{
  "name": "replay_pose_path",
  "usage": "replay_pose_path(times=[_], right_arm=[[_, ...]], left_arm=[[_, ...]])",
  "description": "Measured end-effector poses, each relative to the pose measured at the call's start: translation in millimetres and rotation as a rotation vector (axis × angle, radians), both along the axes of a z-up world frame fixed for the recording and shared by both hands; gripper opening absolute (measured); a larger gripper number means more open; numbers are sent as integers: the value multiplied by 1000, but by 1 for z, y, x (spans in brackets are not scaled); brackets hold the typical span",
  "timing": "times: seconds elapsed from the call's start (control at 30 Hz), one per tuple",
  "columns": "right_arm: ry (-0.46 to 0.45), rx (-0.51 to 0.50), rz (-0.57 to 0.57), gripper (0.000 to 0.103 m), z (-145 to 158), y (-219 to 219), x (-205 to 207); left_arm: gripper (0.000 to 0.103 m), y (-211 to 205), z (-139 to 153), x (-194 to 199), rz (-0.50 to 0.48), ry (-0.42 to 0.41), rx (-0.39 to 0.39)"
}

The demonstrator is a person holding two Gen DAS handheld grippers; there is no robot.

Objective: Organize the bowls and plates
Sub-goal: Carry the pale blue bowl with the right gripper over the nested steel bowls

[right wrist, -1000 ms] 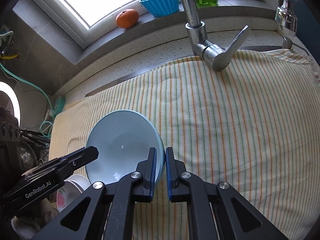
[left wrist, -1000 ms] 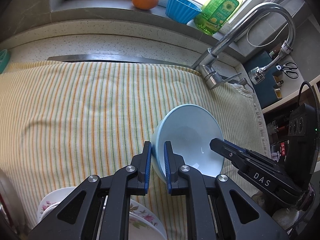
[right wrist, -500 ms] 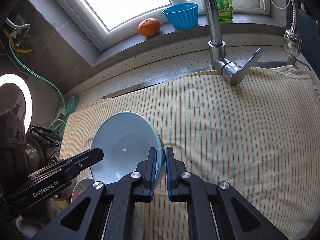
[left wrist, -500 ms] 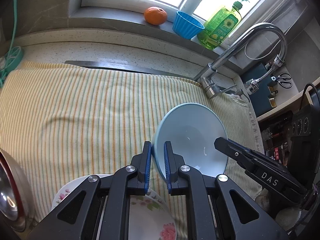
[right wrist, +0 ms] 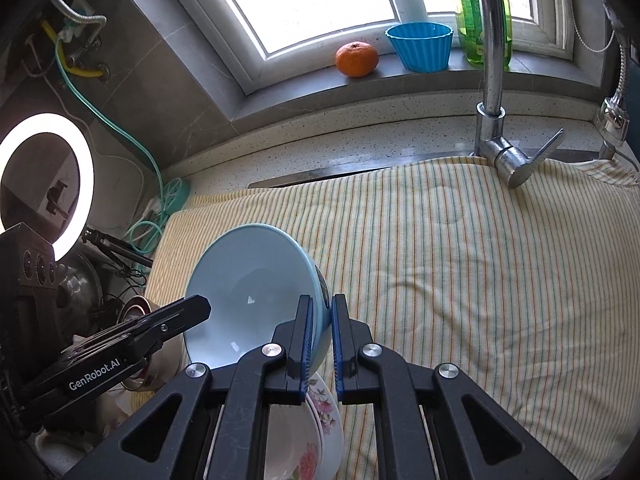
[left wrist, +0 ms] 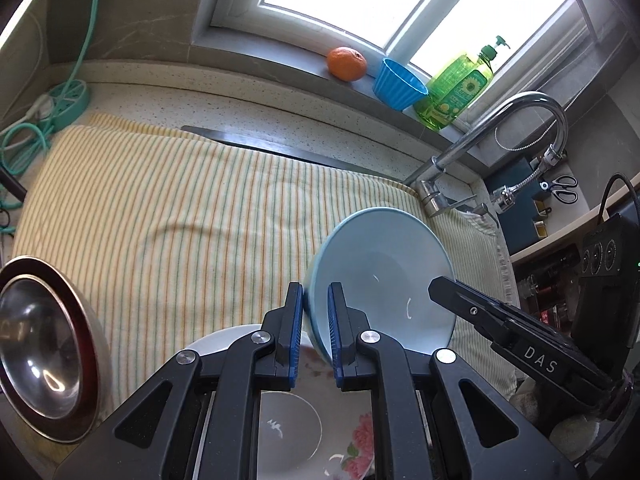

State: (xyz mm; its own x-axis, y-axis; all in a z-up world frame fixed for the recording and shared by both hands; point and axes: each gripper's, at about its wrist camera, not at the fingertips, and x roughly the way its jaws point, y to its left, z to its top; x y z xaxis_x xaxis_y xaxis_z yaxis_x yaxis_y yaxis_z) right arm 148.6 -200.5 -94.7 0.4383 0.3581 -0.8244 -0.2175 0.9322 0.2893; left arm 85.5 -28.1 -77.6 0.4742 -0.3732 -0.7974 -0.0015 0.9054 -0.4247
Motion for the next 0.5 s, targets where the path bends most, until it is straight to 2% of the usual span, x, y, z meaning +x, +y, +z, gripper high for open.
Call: replay_pose_path(times=[0.5], right_arm=[[0,17,108,8,4,70,-14]], left_arm=[[11,64,10,-30,102,-16,4]])
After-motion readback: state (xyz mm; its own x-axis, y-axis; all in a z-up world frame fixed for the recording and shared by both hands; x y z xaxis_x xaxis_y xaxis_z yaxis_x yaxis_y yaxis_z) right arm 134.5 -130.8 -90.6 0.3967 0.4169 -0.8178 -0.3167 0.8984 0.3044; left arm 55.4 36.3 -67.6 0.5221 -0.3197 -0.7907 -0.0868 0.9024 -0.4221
